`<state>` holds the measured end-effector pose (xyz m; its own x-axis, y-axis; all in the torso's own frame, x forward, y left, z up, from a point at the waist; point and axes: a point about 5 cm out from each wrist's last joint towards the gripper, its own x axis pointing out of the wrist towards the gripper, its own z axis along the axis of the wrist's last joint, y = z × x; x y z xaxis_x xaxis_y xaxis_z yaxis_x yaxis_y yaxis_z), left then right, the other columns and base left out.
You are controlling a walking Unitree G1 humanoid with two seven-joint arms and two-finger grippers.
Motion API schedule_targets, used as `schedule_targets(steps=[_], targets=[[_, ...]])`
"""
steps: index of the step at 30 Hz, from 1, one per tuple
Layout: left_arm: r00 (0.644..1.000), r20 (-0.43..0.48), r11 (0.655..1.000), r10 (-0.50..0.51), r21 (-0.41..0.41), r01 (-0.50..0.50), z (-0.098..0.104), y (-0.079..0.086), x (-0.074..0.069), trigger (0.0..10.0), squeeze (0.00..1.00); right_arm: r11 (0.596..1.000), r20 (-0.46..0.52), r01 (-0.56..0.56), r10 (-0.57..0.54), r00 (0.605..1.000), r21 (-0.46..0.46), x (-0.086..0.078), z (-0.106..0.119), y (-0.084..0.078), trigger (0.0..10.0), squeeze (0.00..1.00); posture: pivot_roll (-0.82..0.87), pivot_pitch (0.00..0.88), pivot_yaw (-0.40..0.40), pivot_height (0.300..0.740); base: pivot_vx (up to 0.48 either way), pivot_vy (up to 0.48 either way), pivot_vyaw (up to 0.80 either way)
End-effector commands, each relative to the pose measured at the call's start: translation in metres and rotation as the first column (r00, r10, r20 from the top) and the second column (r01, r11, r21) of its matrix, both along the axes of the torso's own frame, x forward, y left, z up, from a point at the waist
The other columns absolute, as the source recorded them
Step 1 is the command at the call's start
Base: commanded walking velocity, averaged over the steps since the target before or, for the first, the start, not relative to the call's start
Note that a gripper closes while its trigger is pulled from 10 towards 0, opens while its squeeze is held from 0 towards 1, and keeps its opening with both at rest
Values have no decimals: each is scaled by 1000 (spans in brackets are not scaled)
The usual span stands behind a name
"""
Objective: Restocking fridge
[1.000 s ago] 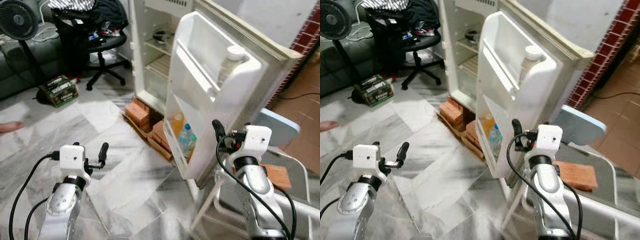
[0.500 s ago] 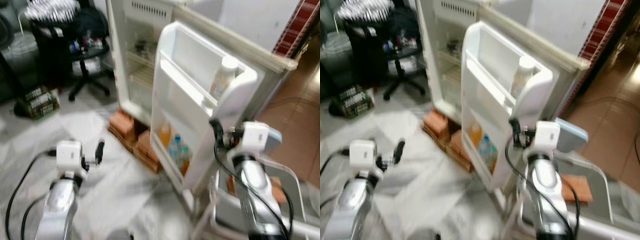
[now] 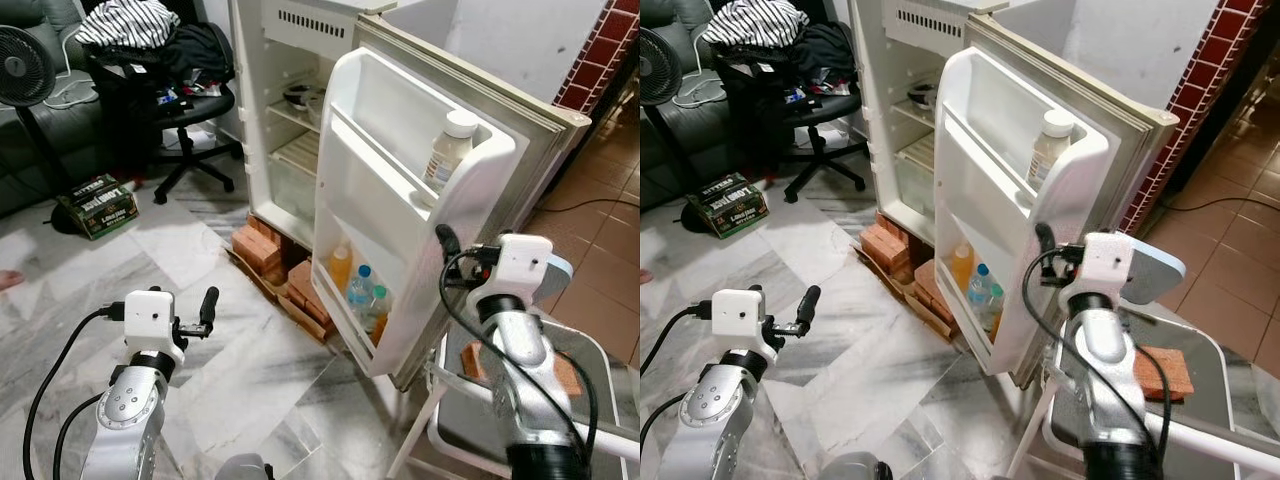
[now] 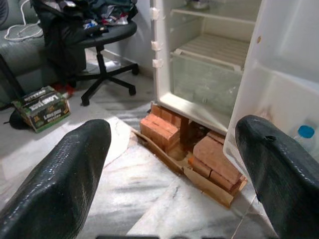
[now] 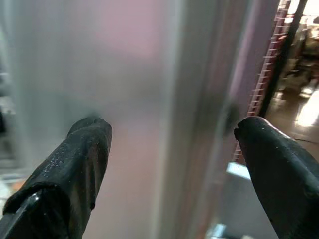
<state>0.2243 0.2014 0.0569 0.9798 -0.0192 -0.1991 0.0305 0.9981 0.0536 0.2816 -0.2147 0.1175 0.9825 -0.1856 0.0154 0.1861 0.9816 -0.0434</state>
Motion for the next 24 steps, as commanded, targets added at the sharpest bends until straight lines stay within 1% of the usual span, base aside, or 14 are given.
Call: schedule_targets(steps=[1,4,7,8,16,18,24], targets=[[1000,-14,1000,4,18,-4,-1,1,0,10000,0,999,0,32,-32,999,-1,3,0,-5,10000,0,116,0,-12,740,0,0,0],[1000,-31,1000,6,20,-5,-2,1,-1,10000,0,999,24,40,-39,999,-14,17,9,-11,10000,0,127,0,-9,740,0,0,0],[999,-39,1000,9,25,-8,-2,2,-2,10000,0,999,42,46,-45,998,-25,24,15,-16,10000,0,132,0,-9,740,0,0,0],[999,-47,999,11,33,-10,-3,3,-4,10000,0,998,51,60,-58,997,-36,29,18,-20,10000,0,137,0,-8,740,0,0,0],[998,-55,999,20,38,-18,-3,6,-7,10000,0,993,52,113,-111,992,-34,34,20,-36,10000,0,149,0,-10,740,0,0,0],[998,-59,999,20,38,-17,-3,5,-8,10000,0,993,53,113,-111,992,-41,35,20,-37,10000,0,145,0,-9,740,0,0,0],[998,-63,999,10,38,-8,-4,3,-7,10000,0,994,56,102,-100,993,-26,40,19,-35,10000,0,143,0,-3,740,0,0,0]])
